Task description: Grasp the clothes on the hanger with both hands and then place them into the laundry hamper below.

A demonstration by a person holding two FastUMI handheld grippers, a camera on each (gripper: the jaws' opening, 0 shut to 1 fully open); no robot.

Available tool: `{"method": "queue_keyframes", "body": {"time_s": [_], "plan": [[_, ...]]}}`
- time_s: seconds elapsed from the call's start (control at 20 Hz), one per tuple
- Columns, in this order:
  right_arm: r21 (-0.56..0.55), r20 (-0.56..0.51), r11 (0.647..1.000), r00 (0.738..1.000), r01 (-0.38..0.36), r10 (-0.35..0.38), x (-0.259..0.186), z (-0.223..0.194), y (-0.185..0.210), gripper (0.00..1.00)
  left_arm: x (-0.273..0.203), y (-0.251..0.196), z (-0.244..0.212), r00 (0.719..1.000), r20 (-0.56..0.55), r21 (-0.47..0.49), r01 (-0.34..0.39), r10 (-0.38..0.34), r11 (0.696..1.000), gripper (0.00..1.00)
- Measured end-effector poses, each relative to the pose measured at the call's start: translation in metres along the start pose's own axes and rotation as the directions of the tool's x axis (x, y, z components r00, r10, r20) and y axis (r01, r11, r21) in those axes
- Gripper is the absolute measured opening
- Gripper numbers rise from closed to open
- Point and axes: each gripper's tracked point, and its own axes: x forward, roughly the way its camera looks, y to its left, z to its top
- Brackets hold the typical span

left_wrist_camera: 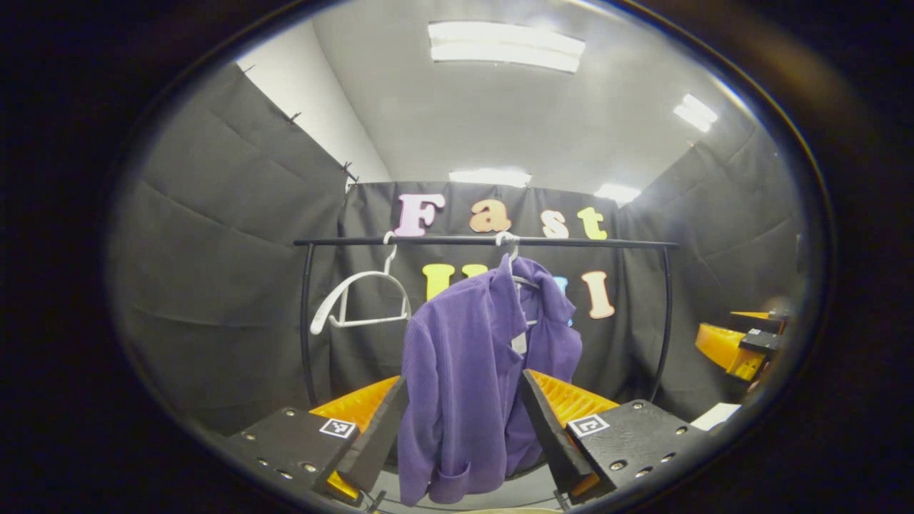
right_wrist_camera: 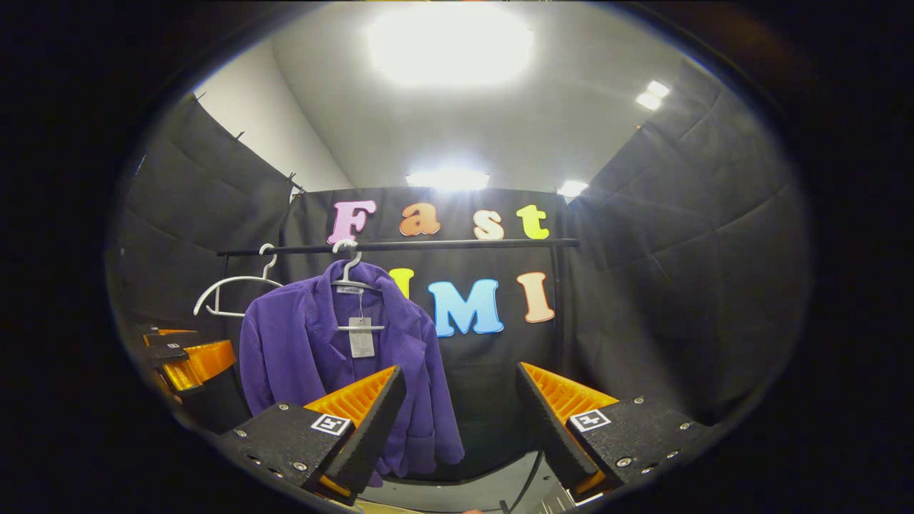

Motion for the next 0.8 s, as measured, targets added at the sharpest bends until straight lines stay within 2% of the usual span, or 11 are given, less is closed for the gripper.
{"method": "queue_keyframes", "body": {"time_s": [0.05, 0.2, 0.25, 0.35, 0.4, 0.45, 0.8], "plan": [[0.01, -0.002, 1.0, 1.0, -0.014, 0.014, 0.009, -0.001, 0.001, 0.95, 0.007, -0.003, 0.001, 1.0, 0.002, 0.006, -0.002, 0.002, 1.0, 0.91], [0.031, -0.005, 0.998, 0.999, -0.048, 0.048, 0.034, -0.002, 0.001, 0.92, 0.027, -0.011, 0.006, 1.0, 0.011, 0.011, -0.016, 0.016, 1.0, 0.91], [0.04, -0.005, 0.998, 0.998, -0.057, 0.057, 0.042, -0.001, 0.001, 0.95, 0.035, -0.015, 0.006, 1.0, 0.016, 0.008, -0.019, 0.019, 1.0, 0.88], [0.062, 0.002, 0.995, 0.997, -0.077, 0.077, 0.061, -0.001, 0.003, 0.95, 0.052, -0.022, 0.004, 1.0, 0.014, 0.004, -0.026, 0.026, 1.0, 0.91], [0.071, 0.004, 0.994, 0.996, -0.087, 0.087, 0.07, -0.001, 0.004, 0.92, 0.061, -0.025, 0.002, 1.0, 0.006, 0.006, -0.03, 0.03, 1.0, 0.91], [0.077, 0.003, 0.992, 0.995, -0.097, 0.097, 0.08, -0.003, 0.006, 0.95, 0.071, -0.028, -0.001, 0.999, -0.002, 0.01, -0.035, 0.035, 0.999, 0.91], [0.084, -0.013, 0.984, 0.987, -0.158, 0.16, 0.14, -0.016, 0.018, 0.95, 0.124, -0.033, -0.026, 0.994, -0.046, 0.065, -0.092, 0.095, 0.994, 0.91]]}}
